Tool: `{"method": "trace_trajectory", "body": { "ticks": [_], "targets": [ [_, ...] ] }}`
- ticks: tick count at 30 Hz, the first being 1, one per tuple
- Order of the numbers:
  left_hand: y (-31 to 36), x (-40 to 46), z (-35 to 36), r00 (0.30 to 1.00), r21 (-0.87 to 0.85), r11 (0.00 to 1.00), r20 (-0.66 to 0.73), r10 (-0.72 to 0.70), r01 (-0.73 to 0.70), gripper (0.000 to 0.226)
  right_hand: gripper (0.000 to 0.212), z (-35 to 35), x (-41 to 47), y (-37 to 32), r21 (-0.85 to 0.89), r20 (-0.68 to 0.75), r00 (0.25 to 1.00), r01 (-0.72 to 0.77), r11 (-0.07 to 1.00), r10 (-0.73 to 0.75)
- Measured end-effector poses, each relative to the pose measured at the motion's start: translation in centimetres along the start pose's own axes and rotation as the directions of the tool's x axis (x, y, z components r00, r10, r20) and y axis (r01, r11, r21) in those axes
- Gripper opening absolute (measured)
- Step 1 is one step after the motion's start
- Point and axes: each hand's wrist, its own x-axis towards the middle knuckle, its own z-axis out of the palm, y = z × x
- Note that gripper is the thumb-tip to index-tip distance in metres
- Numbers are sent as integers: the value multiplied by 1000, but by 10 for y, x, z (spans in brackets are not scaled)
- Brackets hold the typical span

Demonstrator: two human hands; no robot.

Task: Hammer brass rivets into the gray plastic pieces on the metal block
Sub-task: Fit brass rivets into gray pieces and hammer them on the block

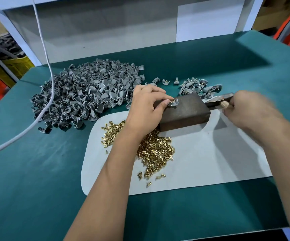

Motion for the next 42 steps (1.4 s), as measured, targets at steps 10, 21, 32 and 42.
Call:
{"method": "trace_trajectory", "body": {
  "ticks": [10,21,32,42],
  "targets": [
    [0,-1,0,989,-220,968,-53,-136,122,11,35,-34,-2,-18,407,-188,976,180,895,-111],
    [1,1,8,983,-305,936,-8,-185,174,7,43,-41,-19,-70,351,-195,858,514,783,-476],
    [3,2,7,975,-316,926,-8,-222,208,7,45,-46,-18,-64,223,-132,898,440,870,-420],
    [5,0,4,975,-309,927,10,-220,212,15,43,-43,-21,-78,226,-135,918,395,891,-373]
  ]
}}
